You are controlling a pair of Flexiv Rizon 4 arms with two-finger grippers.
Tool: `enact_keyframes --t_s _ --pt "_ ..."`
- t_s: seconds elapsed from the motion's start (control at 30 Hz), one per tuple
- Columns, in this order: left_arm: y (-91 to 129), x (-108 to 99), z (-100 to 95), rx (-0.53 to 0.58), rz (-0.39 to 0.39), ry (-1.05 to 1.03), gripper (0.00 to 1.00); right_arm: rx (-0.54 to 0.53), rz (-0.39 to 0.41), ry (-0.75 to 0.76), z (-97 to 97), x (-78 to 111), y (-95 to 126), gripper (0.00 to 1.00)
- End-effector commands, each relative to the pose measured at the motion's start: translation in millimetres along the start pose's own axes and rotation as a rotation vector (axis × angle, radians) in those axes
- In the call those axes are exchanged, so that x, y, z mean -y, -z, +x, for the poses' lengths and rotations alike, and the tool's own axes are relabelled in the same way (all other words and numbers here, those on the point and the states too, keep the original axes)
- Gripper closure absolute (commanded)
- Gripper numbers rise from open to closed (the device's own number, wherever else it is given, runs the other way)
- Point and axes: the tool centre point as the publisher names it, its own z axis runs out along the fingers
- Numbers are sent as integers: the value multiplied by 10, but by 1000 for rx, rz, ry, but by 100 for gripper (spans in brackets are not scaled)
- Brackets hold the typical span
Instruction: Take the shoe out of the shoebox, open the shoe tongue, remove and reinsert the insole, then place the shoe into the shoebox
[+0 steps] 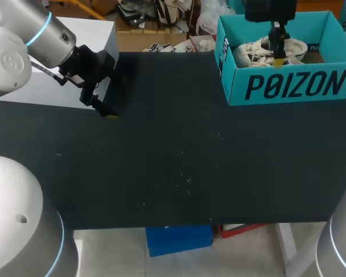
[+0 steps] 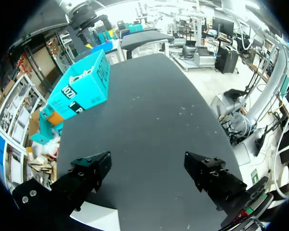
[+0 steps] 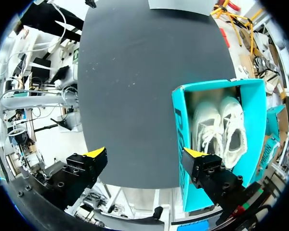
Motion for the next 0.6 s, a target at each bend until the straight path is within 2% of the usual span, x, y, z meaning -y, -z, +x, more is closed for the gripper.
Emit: enact_keyframes --t_s 0.03,0.2,0.33,0.4,0.6 --pt "3 0 3 0 -3 -1 0 490 -32 12 192 25 -66 0" --pt "3 0 3 0 -3 -1 0 441 -61 28 429 -17 -149 0" --pt "3 0 3 0 -3 -1 0 426 -54 31 577 -14 -190 0" --pt "3 0 3 0 -3 -1 0 413 -24 45 646 -14 -200 0" --pt "3 0 3 0 -3 -1 0 413 -24 45 646 -14 -200 0"
